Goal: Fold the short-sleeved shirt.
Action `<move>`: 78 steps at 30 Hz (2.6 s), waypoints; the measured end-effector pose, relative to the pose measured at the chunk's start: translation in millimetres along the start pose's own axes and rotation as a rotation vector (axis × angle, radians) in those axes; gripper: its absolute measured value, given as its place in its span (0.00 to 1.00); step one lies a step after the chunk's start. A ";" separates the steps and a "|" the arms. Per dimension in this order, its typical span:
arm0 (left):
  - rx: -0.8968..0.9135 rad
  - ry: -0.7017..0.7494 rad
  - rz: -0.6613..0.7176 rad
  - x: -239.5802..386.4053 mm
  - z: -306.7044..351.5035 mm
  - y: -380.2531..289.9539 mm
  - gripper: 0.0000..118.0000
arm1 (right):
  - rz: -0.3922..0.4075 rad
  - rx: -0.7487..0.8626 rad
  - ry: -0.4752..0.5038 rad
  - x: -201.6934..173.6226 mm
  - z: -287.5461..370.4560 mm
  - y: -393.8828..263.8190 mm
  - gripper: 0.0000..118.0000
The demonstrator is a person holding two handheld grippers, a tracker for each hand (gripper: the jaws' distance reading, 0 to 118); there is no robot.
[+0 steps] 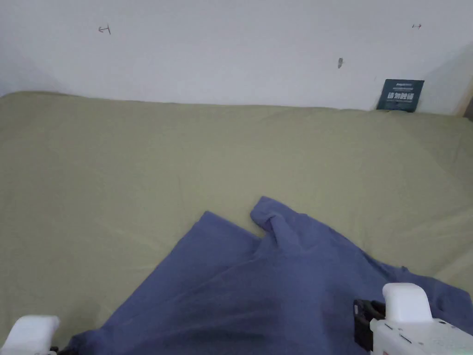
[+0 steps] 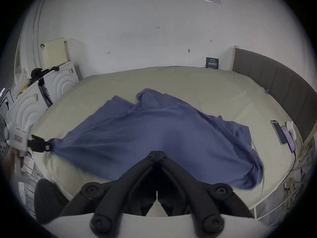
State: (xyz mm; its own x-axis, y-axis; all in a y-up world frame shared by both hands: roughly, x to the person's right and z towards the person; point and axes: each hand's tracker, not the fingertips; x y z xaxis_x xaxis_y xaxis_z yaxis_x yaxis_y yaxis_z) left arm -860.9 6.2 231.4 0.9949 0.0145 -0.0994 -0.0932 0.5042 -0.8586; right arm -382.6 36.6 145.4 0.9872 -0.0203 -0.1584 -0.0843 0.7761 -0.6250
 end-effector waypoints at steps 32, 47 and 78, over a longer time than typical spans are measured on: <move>-0.075 -0.006 0.023 -3.7 -14.7 0.9 0.04 | 0.153 -0.446 0.101 52.0 -243.2 141.7 0.54; 0.296 -0.031 0.070 12.5 116.4 66.2 0.04 | 0.244 -0.002 0.134 51.7 40.4 229.5 0.02; 0.604 0.096 0.080 43.4 275.6 299.0 0.04 | 0.030 0.427 -0.038 102.3 184.1 343.2 0.02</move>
State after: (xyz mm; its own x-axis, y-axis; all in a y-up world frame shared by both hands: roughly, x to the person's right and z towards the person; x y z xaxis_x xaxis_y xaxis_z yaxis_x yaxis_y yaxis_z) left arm -835.2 395.6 108.9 0.9753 0.0084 -0.2206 -0.1012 0.9050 -0.4131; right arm -285.5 416.9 55.4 0.9901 0.0227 -0.1385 -0.0567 0.9673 -0.2471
